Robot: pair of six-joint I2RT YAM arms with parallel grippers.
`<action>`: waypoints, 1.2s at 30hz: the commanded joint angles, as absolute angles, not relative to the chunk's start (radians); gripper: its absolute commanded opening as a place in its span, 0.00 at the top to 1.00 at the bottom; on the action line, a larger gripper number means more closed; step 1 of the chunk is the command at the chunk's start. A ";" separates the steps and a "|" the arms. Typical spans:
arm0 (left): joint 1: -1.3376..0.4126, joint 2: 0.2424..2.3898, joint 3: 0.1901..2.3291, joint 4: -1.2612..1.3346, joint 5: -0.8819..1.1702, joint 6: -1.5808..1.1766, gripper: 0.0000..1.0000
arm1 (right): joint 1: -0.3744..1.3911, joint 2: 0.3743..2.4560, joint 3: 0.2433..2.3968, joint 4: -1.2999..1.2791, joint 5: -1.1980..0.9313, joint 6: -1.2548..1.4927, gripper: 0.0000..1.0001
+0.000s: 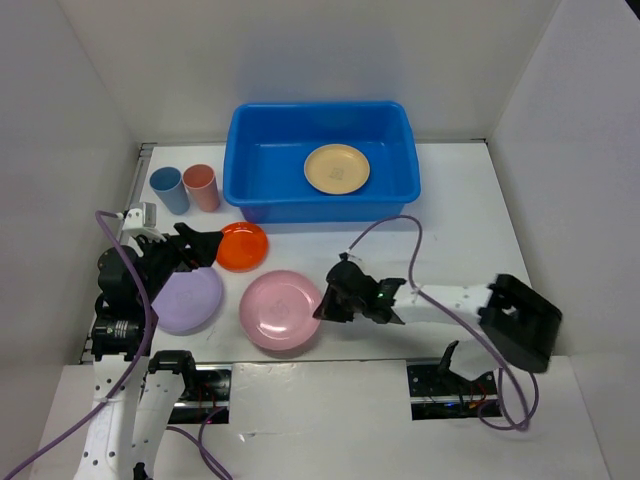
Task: Place the mixed dishes into the plastic bin
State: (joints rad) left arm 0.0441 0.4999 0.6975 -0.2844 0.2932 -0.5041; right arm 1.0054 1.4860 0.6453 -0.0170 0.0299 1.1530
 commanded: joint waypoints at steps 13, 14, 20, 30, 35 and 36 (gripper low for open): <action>0.049 0.425 0.695 -0.265 0.241 -0.523 0.00 | 0.342 1.061 1.053 -0.295 -0.344 0.798 1.00; 0.049 0.425 0.695 -0.265 0.241 -0.523 0.00 | 0.281 1.110 1.084 -0.270 -0.403 0.784 1.00; 0.049 0.434 0.704 -0.265 0.252 -0.523 0.00 | 0.184 1.607 1.526 -0.280 -0.413 0.727 1.00; 0.049 0.434 0.704 -0.275 0.242 -0.523 0.00 | 0.184 2.178 2.150 -0.466 -0.296 0.739 1.00; 0.049 0.443 0.704 -0.275 0.233 -0.523 0.00 | 0.184 2.345 2.305 -0.564 -0.207 0.719 1.00; 0.049 0.443 0.704 -0.275 0.233 -0.523 0.00 | 0.184 2.359 2.306 -0.574 -0.207 0.719 1.00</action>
State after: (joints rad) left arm 0.0441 0.4423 0.6975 -0.2993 0.2398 -0.5056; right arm 0.1844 2.3375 2.2238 -0.5060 -0.2520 0.7353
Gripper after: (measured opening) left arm 1.000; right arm 0.035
